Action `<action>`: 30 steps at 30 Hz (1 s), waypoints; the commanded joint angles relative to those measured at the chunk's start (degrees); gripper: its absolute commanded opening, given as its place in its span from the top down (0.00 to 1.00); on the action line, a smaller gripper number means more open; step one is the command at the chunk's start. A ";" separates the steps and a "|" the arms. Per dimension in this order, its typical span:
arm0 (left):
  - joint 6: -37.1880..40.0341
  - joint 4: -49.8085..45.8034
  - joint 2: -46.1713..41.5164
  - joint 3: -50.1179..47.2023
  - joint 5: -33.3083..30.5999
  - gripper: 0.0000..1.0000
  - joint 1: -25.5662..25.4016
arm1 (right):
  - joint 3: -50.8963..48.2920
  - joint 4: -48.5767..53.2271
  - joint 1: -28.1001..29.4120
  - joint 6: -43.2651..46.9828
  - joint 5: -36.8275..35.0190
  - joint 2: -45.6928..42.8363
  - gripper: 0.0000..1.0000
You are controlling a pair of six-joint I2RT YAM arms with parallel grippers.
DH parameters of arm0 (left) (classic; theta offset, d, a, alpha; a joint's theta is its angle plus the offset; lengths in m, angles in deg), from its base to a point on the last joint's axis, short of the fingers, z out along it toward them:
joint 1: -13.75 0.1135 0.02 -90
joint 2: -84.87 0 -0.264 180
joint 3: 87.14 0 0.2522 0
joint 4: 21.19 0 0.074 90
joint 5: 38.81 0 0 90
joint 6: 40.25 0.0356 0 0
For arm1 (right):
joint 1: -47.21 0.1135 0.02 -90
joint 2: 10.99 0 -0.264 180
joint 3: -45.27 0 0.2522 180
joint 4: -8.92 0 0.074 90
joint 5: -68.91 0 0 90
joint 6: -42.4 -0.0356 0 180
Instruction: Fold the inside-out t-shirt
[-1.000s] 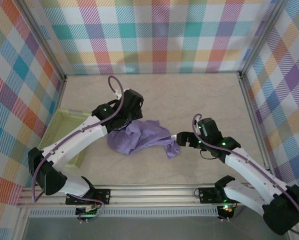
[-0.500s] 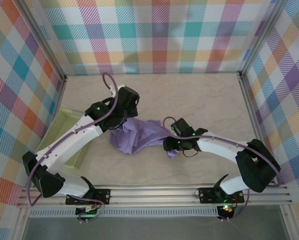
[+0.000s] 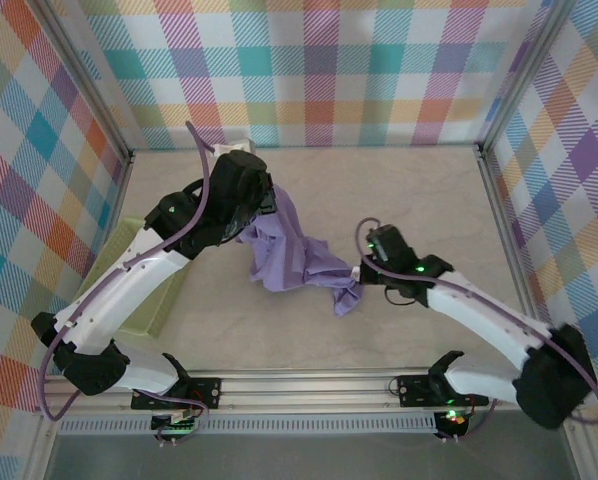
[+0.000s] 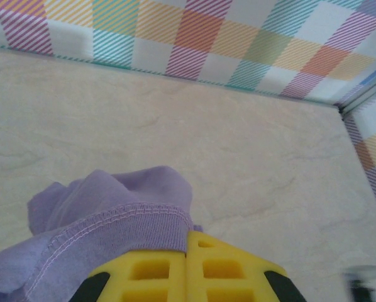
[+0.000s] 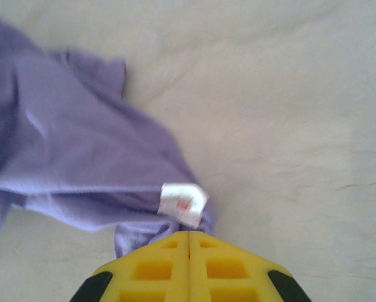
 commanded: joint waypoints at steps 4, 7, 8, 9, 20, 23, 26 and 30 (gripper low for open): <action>-1.88 -2.84 0.22 -2.17 -4.05 1.00 2.57 | 2.97 8.46 -7.95 4.10 2.20 -7.90 0.94; -5.23 -2.73 -0.15 -8.24 -0.78 1.00 7.25 | 1.23 6.39 -7.80 2.91 8.75 -5.32 0.76; -5.93 -1.95 -0.50 -10.74 0.83 1.00 8.48 | -0.16 4.83 -7.54 1.96 10.64 -4.27 0.66; -6.41 -1.38 -0.85 -12.66 1.87 1.00 9.28 | -1.42 3.30 -7.15 1.29 11.75 -3.44 0.58; -6.45 3.35 -3.62 -24.06 6.24 1.00 14.34 | -5.64 -9.52 -0.75 -5.60 18.14 12.21 0.39; -4.88 3.33 -5.20 -23.94 6.57 1.00 16.15 | -3.61 -7.42 -0.75 -5.30 15.57 16.80 0.55; -2.11 2.72 -7.62 -23.32 6.38 1.00 19.66 | -1.16 -2.21 -0.75 -3.29 8.40 17.84 0.79; 1.77 0.78 -10.59 -22.70 5.64 1.00 27.40 | 0.88 0.72 -0.83 1.31 4.17 14.73 0.96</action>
